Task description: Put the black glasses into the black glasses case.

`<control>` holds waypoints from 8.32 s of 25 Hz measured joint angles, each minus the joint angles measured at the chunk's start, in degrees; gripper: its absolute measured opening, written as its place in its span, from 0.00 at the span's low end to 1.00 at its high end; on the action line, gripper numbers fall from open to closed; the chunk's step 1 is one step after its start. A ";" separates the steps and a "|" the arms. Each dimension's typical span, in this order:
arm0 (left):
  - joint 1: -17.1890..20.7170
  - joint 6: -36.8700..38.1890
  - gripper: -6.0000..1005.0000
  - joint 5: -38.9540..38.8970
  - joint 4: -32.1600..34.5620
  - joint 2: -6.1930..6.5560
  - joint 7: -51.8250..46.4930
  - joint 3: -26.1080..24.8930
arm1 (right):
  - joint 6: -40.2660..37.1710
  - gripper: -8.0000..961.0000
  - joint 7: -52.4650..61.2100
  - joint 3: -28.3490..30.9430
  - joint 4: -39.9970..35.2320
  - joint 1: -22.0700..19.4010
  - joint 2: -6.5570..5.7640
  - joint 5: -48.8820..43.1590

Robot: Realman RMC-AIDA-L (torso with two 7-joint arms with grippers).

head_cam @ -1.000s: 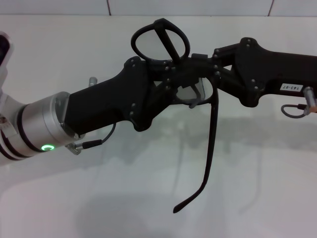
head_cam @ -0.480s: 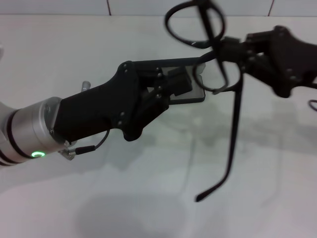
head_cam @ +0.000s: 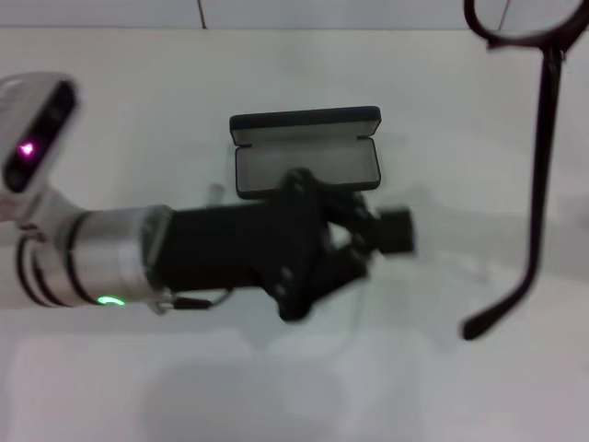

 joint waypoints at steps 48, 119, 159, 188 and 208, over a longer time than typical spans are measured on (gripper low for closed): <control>9.37 0.90 0.05 -31.29 -3.46 4.81 3.30 15.05 | 39.78 0.07 -8.78 -21.82 3.90 7.32 -1.77 -19.63; 11.90 0.20 0.05 -31.23 -2.69 5.33 2.12 10.54 | 75.16 0.11 -0.30 -43.16 -15.10 2.33 0.18 -34.76; -18.78 -54.49 0.24 30.20 9.73 7.61 -43.66 4.68 | 21.96 0.11 -8.89 -11.43 13.73 -11.43 -0.19 -7.34; -18.47 -49.19 0.24 35.82 8.03 5.37 -43.93 5.44 | 21.56 0.11 -8.98 -11.94 14.18 -10.85 -0.16 -7.44; 7.03 -3.21 0.38 16.38 39.56 5.24 -33.45 -13.09 | 15.59 0.29 -7.41 -12.29 9.01 -8.47 -0.62 -14.68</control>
